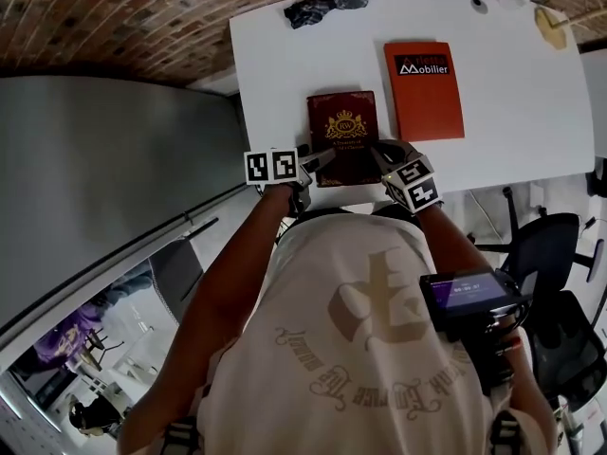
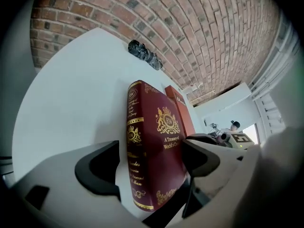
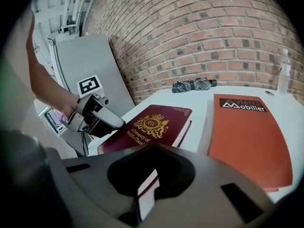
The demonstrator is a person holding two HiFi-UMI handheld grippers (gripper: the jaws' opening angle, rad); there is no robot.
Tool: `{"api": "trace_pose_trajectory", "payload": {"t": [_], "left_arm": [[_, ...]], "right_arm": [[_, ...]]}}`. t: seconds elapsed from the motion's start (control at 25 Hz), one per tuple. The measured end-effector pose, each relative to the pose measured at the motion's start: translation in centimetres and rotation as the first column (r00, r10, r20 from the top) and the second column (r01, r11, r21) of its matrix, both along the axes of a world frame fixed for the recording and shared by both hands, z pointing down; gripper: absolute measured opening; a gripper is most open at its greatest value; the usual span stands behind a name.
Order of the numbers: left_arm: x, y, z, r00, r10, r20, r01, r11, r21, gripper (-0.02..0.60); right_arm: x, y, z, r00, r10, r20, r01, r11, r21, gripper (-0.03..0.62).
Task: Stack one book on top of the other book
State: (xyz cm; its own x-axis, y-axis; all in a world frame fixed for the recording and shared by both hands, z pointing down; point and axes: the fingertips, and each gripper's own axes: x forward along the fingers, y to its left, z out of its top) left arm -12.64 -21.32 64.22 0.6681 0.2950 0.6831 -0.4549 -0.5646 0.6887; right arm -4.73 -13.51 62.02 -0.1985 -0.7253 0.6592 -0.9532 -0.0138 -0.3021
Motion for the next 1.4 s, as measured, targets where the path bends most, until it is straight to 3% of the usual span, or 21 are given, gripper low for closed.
{"api": "trace_pose_trajectory", "payload": {"t": [0.2,0.48,0.72,0.96,1.04,1.2,1.4], "left_arm": [[0.7,0.5,1.0,0.998,-0.018,0.057,0.019,0.999,-0.025,0.397],[1.6,1.0,0.7,0.998,-0.031,0.063,0.033,0.999,-0.036,0.397],[2.0,1.5,-1.7,0.999,-0.051,0.008,0.052,0.997,-0.053,0.397],[2.0,1.6,-4.2,0.986,-0.145,-0.086,0.132,0.981,-0.145,0.397],[2.4,2.1,-5.0,0.985,-0.125,-0.121,0.103,0.98,-0.168,0.397],[4.3,5.1,-5.5,0.987,-0.006,-0.158,-0.029,0.975,-0.221,0.396],[6.7,7.3,-4.5,0.99,0.085,-0.108,-0.103,0.98,-0.173,0.396]], "right_arm": [[0.1,0.1,0.1,0.999,0.003,0.043,-0.004,1.0,0.027,0.021],[0.3,0.3,0.0,0.998,-0.005,0.069,0.002,0.999,0.045,0.021],[1.2,1.0,-0.2,0.995,0.035,0.089,-0.041,0.997,0.071,0.021],[1.8,1.7,0.2,0.994,0.044,0.099,-0.052,0.996,0.079,0.021],[2.2,2.0,0.2,0.991,0.065,0.114,-0.075,0.994,0.084,0.021],[2.9,2.6,0.4,0.987,0.097,0.132,-0.108,0.991,0.082,0.021],[3.5,3.0,0.7,0.985,0.105,0.14,-0.116,0.991,0.073,0.021]]}}
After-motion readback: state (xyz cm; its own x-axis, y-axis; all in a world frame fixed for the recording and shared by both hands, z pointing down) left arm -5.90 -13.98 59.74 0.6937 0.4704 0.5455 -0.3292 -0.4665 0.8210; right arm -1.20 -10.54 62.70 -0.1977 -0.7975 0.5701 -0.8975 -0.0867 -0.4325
